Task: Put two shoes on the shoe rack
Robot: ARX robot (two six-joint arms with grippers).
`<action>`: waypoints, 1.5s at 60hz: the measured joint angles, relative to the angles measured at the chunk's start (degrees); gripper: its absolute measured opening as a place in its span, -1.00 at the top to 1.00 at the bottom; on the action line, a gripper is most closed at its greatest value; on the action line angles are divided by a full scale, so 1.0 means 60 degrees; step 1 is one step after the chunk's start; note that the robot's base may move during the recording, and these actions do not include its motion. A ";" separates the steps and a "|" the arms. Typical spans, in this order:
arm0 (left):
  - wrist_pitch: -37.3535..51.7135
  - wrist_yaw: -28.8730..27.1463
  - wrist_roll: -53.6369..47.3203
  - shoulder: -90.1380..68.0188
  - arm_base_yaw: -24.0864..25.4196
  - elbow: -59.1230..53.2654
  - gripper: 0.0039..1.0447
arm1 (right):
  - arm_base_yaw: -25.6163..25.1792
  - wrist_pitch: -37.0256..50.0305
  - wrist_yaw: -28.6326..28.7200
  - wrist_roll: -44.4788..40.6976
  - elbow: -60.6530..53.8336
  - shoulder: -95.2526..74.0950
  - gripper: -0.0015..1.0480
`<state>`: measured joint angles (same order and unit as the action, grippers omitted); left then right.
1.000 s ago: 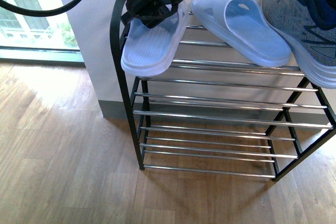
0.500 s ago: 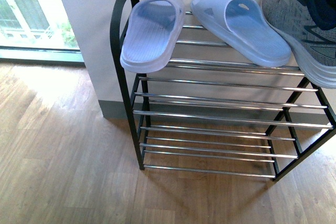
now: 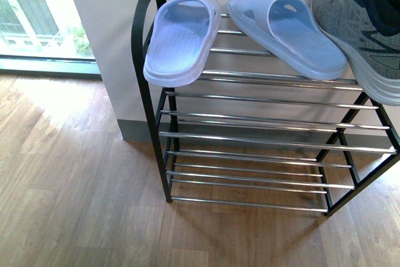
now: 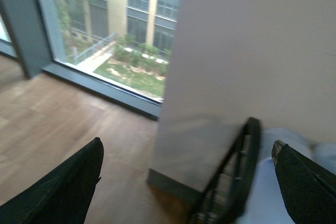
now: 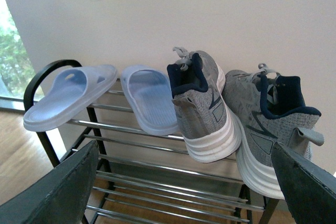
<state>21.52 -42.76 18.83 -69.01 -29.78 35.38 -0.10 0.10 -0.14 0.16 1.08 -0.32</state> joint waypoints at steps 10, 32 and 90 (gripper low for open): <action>-0.0874 -0.0433 -0.0648 0.3330 0.1016 -0.1880 -0.83 | 0.0000 0.0000 0.0000 0.0000 0.0000 0.0000 -0.82; -0.0707 0.4932 -0.2284 0.6244 0.3464 -0.3566 -0.32 | 0.0000 0.0000 -0.0004 0.0000 0.0000 0.0000 -0.82; -0.1807 0.7129 -0.3042 0.9755 0.4925 -0.5767 0.98 | 0.0000 -0.0004 0.0004 -0.0004 0.0000 0.0000 -0.82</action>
<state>10.68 0.01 0.58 -10.48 -0.23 0.78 -0.10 0.08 -0.12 0.14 1.08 -0.32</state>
